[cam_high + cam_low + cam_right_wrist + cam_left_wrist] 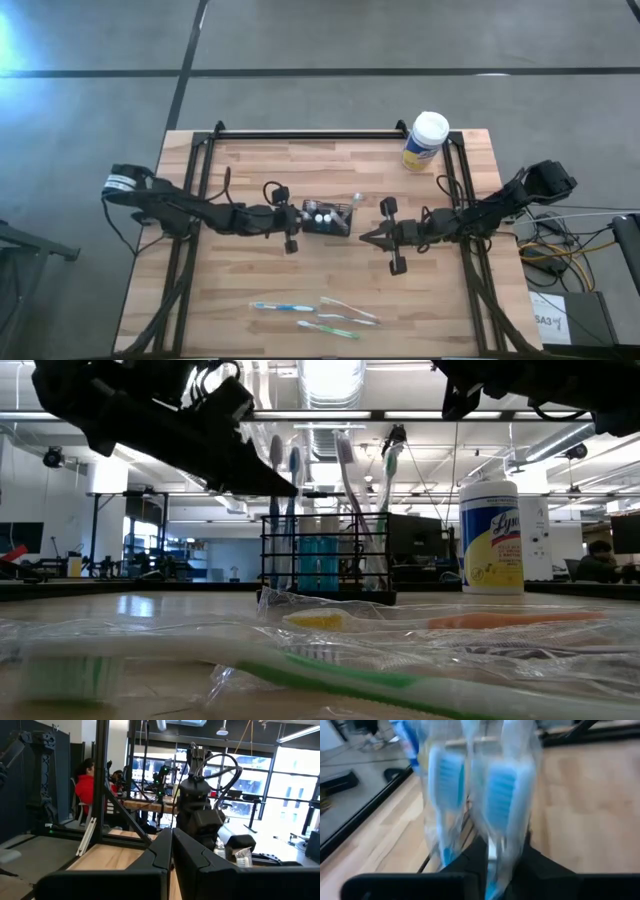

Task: Pick & Place toothbrushing station
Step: Put the top blue toothbrush into the wire organizer, then put the orange toothbrush into the wire organizer

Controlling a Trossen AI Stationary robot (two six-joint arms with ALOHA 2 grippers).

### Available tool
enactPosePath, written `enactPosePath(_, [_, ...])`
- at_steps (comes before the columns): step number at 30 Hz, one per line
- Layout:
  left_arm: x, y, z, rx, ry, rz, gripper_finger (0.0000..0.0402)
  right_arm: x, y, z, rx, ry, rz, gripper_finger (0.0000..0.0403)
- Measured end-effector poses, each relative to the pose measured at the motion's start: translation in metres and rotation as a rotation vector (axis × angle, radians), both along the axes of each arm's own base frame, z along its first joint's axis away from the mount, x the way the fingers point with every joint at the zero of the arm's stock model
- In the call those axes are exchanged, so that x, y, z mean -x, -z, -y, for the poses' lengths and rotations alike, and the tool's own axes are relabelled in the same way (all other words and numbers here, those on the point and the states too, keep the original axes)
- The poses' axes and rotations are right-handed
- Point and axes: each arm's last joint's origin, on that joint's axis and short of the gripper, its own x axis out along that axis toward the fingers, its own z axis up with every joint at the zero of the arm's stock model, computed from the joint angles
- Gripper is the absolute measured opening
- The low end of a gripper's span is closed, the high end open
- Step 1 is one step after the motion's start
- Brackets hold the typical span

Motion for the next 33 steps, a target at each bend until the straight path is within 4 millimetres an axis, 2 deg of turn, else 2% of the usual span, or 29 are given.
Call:
enactPosePath(5, [0.002, -0.005, 0.001, 0.016, 0.051, 0.008, 0.0125, 0.0, 0.0, 0.0, -0.003, -0.001, -0.002, 0.0011])
enactPosePath(12, [0.011, -0.026, 0.003, 0.046, 0.15, 0.078, 0.0226, 0.0, 0.001, 0.0, -0.002, -0.001, -0.004, 0.0011])
enactPosePath(15, [0.021, -0.041, 0.002, 0.05, 0.161, 0.099, 0.0263, 0.0, 0.001, 0.0, -0.002, -0.001, -0.004, 0.0011])
enactPosePath(19, [0.048, -0.062, 0.001, 0.055, 0.179, 0.091, 0.0289, 0.0, 0.001, 0.0, -0.002, -0.001, -0.005, 0.0011])
enactPosePath(24, [0.095, -0.09, -0.003, 0.049, 0.197, 0.113, 0.0287, 0.0, 0.001, 0.0, -0.001, -0.001, -0.007, 0.0011])
enactPosePath(27, [0.125, -0.097, -0.008, 0.039, 0.198, 0.103, 0.0264, 0.0, 0.001, 0.0, -0.001, -0.001, -0.007, 0.0011])
enactPosePath(30, [0.149, -0.099, -0.012, 0.039, 0.197, 0.085, 0.0215, 0.0, 0.001, 0.0, -0.011, -0.003, -0.008, 0.0011])
enactPosePath(33, [0.163, -0.096, -0.014, 0.044, 0.2, 0.106, 0.0143, 0.0, 0.002, 0.0, -0.048, -0.01, -0.017, 0.0011])
